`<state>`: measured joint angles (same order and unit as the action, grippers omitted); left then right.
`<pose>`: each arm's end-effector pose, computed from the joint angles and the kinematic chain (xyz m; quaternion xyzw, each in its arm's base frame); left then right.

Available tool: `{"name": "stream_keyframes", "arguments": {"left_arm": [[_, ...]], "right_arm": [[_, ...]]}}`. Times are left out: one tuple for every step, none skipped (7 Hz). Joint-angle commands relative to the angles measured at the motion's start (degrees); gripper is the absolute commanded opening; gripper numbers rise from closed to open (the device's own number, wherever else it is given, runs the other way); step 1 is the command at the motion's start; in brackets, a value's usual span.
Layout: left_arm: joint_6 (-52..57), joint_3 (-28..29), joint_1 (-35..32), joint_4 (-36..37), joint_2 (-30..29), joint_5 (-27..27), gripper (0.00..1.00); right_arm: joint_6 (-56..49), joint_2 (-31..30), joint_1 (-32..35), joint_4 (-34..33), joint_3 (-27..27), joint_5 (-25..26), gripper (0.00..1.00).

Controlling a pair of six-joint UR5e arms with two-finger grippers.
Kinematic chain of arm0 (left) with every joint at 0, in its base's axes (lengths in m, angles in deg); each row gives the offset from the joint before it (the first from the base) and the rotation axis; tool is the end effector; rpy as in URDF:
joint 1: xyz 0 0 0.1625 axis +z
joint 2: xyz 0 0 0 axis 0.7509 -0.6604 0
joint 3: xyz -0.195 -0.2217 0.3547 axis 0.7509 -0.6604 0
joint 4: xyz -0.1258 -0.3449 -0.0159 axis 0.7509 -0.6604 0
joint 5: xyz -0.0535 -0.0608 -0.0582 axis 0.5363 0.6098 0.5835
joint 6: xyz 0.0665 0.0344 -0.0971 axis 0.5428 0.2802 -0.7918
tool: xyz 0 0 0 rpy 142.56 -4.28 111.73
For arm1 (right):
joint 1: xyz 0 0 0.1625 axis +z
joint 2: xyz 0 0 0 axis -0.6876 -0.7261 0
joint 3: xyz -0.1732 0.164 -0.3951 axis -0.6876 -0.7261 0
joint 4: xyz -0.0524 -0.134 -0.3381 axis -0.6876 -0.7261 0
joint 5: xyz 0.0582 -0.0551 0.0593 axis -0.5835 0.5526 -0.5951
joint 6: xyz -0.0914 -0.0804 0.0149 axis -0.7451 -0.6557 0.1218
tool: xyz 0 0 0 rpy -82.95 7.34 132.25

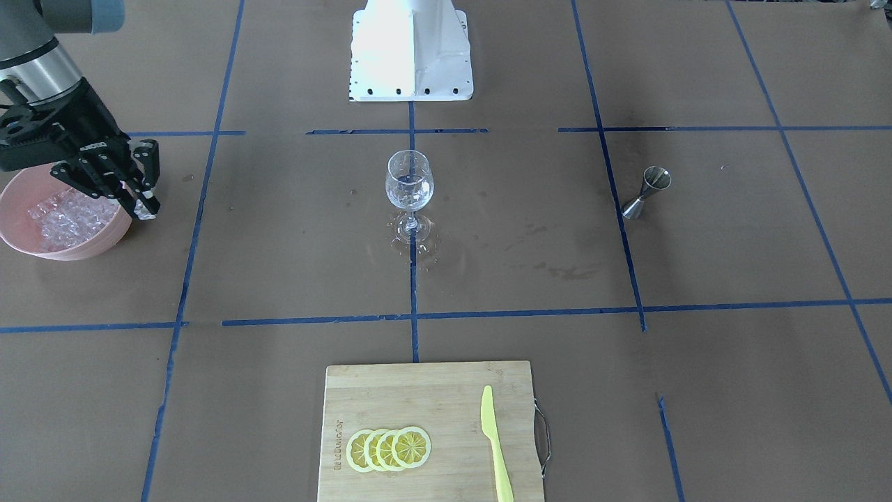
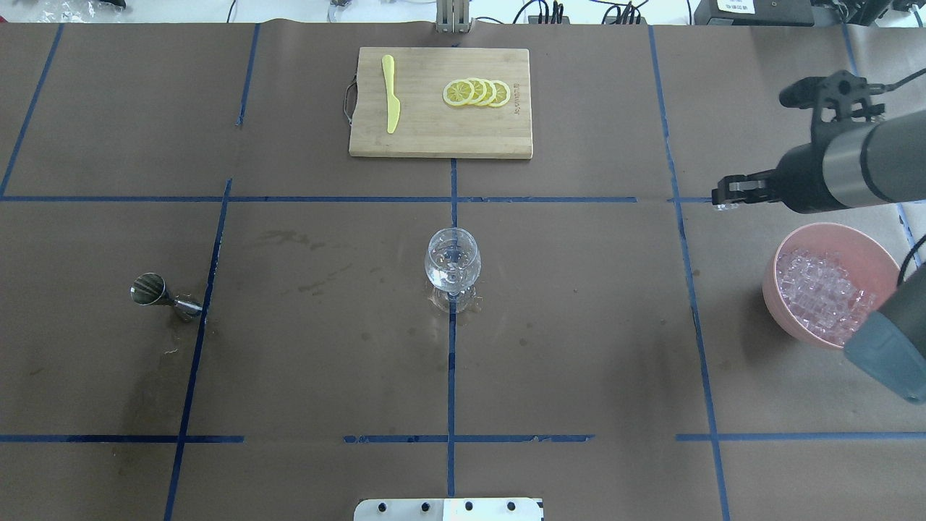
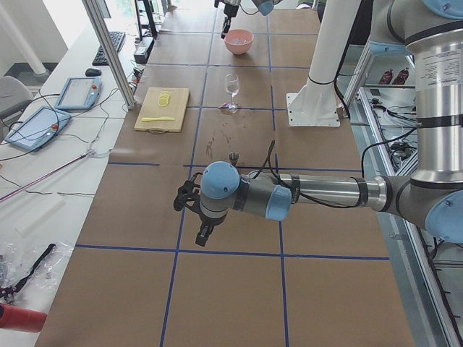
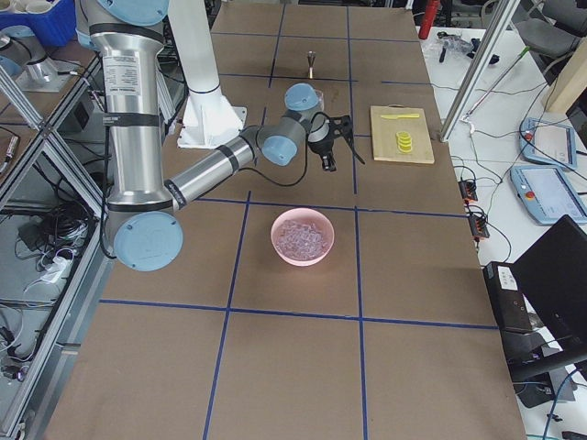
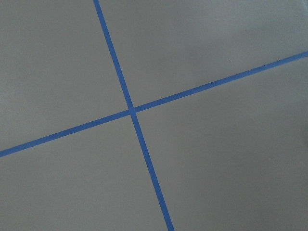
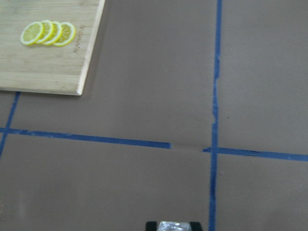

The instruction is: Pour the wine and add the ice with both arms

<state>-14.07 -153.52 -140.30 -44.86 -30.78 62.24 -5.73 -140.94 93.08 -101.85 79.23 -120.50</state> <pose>-0.0511 -0.3844 0.6629 0.1486 0.4017 0.1159 0.8962 -0.2483 -0.4278 0.4008 0.1704 -0.4374 0.0271 0.8826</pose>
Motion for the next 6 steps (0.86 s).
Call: {"name": "stream_keyframes", "arguments": {"left_arm": [[0.0,0.1,0.4,0.6,0.4,-1.9,1.00],[0.0,0.0,0.4,0.7,0.8,-3.9,1.00],[0.0,0.0,0.4,0.7,0.7,-4.1,1.00],[0.0,-0.2,0.4,0.6,0.5,-4.1,1.00],[0.0,-0.2,0.4,0.6,0.4,-4.1,1.00],[0.0,-0.1,0.4,0.6,0.3,-4.1,1.00]], "right_arm": [[3.9,16.4,-4.9,-18.7,0.3,0.8,0.00],[6.7,21.5,-7.4,-25.0,0.3,2.8,0.00],[11.1,24.2,-12.0,-26.5,0.2,7.8,0.00],[15.1,27.4,-16.1,-26.6,-1.1,12.2,0.00],[18.1,31.5,-18.9,-26.7,-4.0,14.6,0.00],[19.8,35.0,-20.9,-26.7,-6.9,16.8,0.00]]}}
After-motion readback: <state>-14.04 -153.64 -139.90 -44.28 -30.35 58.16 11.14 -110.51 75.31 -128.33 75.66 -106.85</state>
